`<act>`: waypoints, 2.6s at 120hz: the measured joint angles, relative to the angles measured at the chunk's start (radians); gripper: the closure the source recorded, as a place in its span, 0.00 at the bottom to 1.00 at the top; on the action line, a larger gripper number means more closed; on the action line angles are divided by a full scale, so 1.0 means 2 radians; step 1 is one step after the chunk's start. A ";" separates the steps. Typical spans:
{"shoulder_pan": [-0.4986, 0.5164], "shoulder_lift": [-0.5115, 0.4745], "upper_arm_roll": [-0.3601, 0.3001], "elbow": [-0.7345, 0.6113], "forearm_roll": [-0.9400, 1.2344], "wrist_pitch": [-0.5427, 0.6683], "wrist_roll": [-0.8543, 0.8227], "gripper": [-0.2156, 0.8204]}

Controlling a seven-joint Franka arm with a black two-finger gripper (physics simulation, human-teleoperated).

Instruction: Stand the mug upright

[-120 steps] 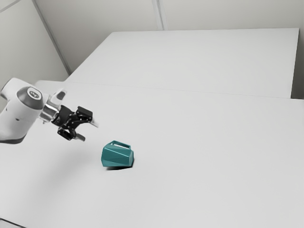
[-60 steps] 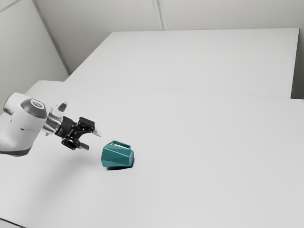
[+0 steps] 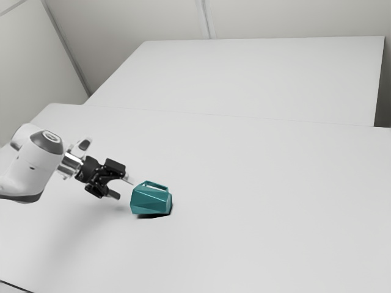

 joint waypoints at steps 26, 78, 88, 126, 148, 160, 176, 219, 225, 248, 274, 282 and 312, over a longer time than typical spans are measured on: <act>0.001 0.007 -0.003 0.002 -0.020 0.002 0.020 0.21; -0.002 0.012 -0.013 0.003 -0.056 -0.010 0.051 0.21; -0.008 0.014 -0.008 0.003 -0.068 -0.018 0.058 0.21; -0.019 0.028 0.001 0.002 -0.094 -0.031 0.082 0.21; -0.009 0.029 -0.002 0.002 -0.099 -0.034 0.092 0.23; -0.002 0.031 -0.003 0.001 -0.101 -0.034 0.096 0.24; 0.004 0.032 -0.004 0.001 -0.103 -0.035 0.101 0.25; -0.004 0.035 -0.011 0.001 -0.108 -0.034 0.110 0.26; -0.007 0.036 -0.011 0.001 -0.109 -0.034 0.111 0.26; -0.018 0.037 -0.011 0.001 -0.111 -0.034 0.114 0.46; -0.013 0.038 -0.011 0.001 -0.110 -0.035 0.116 0.72; -0.010 0.038 -0.011 0.001 -0.110 -0.035 0.117 0.79; -0.012 0.039 -0.011 0.001 -0.104 -0.030 0.114 0.90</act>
